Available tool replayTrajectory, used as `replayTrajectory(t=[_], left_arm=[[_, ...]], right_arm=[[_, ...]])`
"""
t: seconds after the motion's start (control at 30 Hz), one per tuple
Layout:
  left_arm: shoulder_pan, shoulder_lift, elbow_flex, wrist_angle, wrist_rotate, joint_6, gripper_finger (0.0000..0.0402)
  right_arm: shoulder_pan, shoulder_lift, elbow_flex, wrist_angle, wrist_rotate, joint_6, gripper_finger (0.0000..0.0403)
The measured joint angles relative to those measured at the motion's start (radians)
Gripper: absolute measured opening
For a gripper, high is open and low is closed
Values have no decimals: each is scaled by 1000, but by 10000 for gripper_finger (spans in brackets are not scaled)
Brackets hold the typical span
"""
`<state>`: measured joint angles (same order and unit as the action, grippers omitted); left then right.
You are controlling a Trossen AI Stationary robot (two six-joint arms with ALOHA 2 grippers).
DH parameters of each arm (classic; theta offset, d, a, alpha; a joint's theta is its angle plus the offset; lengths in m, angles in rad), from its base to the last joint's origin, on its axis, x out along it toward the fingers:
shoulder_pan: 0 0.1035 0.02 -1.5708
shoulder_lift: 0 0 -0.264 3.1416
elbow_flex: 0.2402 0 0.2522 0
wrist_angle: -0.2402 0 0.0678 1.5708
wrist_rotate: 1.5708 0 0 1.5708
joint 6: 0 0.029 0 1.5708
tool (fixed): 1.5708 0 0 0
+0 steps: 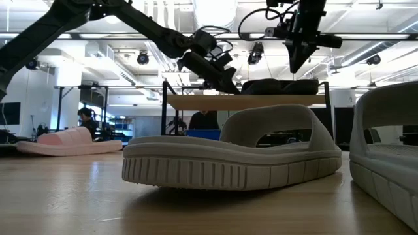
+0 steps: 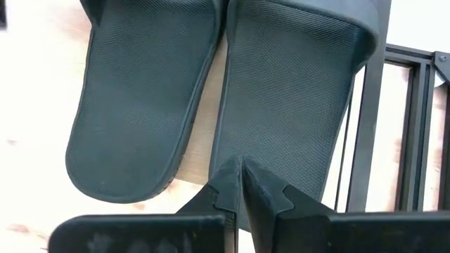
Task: Pick and place slides into the shelf
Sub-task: Adjust the pair of black slides on the shelf, then put the right pink slide on the shelf
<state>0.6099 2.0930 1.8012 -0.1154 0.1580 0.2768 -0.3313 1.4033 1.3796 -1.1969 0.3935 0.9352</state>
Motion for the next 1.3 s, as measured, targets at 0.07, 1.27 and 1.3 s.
replayTrajectory(t=[0.07,1.27,1.3], left_arm=[[11,-9,5,-6,-11,8,1],[-81,-913,-609,-1128,-495,-458,141],[-86,-930,-633,-1139,-492,-455,154]], right_arm=[[1,0,0,0,0,0,8],[21,30,-3,362,-158,-229,8],[22,38,-3,402,-184,-242,8]])
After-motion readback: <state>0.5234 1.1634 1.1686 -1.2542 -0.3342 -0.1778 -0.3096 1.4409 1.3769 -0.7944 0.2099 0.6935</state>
